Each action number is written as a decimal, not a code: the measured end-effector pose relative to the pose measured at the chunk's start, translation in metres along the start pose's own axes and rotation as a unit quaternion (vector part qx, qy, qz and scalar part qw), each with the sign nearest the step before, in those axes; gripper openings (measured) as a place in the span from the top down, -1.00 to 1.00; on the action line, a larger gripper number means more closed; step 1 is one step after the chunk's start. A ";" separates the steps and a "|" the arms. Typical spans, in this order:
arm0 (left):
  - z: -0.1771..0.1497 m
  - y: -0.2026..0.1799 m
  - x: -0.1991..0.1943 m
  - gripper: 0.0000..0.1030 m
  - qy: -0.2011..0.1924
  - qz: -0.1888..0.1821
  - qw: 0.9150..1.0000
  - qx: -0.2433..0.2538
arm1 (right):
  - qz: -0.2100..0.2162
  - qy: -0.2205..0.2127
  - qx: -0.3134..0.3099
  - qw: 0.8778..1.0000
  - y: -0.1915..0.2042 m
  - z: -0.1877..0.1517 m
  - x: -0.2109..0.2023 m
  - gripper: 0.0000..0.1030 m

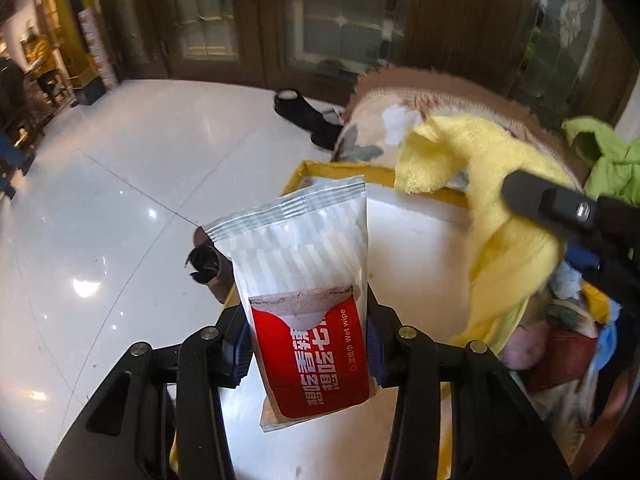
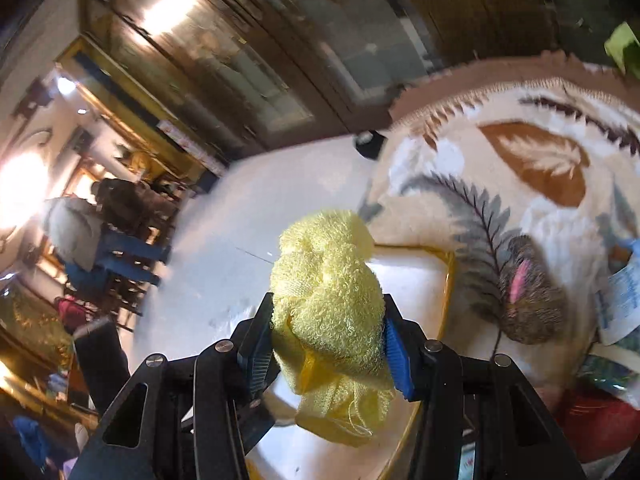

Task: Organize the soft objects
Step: 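Lower the bag into the yellow-rimmed box with left tool while right tool drops the towel in, then grasp the pink teddy bear with right tool while left tool grasps the blue cartoon tissue pack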

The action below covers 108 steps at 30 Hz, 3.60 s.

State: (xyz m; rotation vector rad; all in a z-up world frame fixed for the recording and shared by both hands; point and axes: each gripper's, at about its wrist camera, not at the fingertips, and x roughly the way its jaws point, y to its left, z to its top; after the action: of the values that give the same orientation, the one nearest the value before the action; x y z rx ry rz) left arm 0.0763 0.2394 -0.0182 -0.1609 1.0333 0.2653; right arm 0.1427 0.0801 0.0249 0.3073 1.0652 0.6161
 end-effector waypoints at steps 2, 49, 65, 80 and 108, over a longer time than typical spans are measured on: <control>0.002 -0.003 0.012 0.16 0.016 0.004 1.000 0.007 | -0.012 0.023 0.016 1.000 -0.008 -0.006 0.019 0.03; -0.053 -0.120 -0.077 -1.00 -0.035 -0.113 0.982 0.144 | -0.082 -0.053 -0.030 0.995 -0.141 -0.075 -0.156 -0.26; -0.110 -0.165 -0.044 -1.00 0.068 -0.073 0.993 0.070 | -0.035 0.046 -0.206 0.977 -0.106 -0.058 -0.118 -0.26; -0.109 -0.155 -0.016 -1.00 0.096 -0.072 0.993 -0.012 | -0.042 0.197 -0.427 0.882 -0.078 -0.058 -0.020 -0.19; -0.104 -0.147 0.000 -0.24 0.140 -0.124 0.980 -0.069 | -0.021 0.226 -0.362 0.904 -0.104 -0.036 0.008 0.32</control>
State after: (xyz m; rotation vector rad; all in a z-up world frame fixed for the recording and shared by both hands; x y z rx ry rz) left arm 0.0333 0.0719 -0.0699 -0.4593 1.2605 0.0878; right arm 0.1473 0.0009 -0.0514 -0.5341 1.1935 1.0255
